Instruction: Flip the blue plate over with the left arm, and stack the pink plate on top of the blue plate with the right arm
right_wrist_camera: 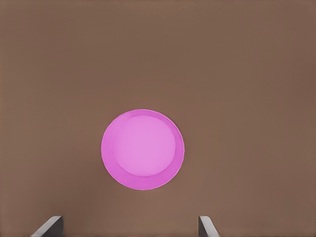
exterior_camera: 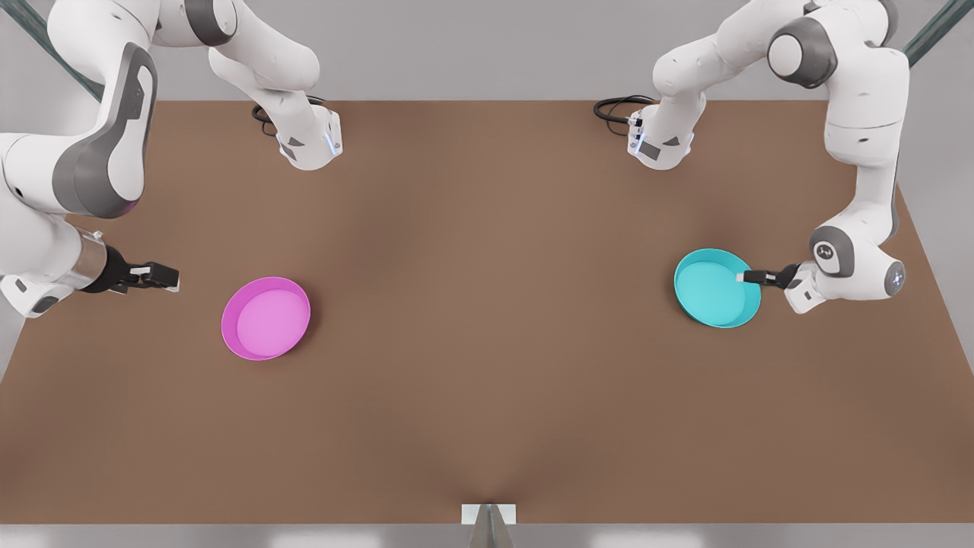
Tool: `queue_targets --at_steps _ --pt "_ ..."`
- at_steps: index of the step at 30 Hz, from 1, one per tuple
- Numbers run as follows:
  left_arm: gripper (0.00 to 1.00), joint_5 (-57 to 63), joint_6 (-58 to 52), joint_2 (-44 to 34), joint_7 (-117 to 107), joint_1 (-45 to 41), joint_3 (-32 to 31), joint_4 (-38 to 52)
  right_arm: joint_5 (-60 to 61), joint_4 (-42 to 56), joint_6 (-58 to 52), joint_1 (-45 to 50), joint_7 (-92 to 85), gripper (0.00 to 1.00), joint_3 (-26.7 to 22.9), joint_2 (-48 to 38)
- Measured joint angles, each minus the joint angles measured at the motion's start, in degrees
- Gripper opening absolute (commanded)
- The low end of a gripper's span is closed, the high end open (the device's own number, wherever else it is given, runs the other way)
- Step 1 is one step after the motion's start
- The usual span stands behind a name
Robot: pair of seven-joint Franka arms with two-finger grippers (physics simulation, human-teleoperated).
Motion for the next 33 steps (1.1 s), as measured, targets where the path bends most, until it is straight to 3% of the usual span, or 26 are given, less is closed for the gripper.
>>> queue_targets --at_steps 3,5,10,12,14,27,33 --pt "0.92 -1.4 0.0 0.7 0.0 -0.4 -0.1 -0.1 -0.1 0.0 0.0 -0.1 0.1 1.0 0.0 -0.1" --pt "0.67 -2.2 0.0 1.1 0.0 -0.7 -0.1 -0.1 -0.1 0.1 0.0 -0.2 0.1 1.0 0.0 -0.1" --pt "0.46 -2.8 2.5 2.0 0.1 -0.9 -0.2 0.1 -0.1 0.1 0.2 -0.4 0.1 1.0 0.0 0.5" --pt "0.29 -2.7 3.1 2.1 0.1 -1.0 -0.2 0.1 0.0 0.0 0.2 -0.4 0.1 1.0 0.0 0.5" --pt "0.24 -2.7 4.0 2.8 0.1 -1.2 -0.3 0.3 0.0 0.0 0.2 -0.3 0.1 1.0 0.0 0.6" --pt "0.21 -1.1 3.2 1.9 -0.1 -3.5 -0.7 0.4 0.0 0.0 0.3 -0.2 0.1 1.0 0.0 0.7" --pt "0.21 1.3 1.5 -3.4 -2.9 -8.8 -0.6 0.4 0.0 0.0 0.2 -0.4 0.1 1.0 0.1 0.7"
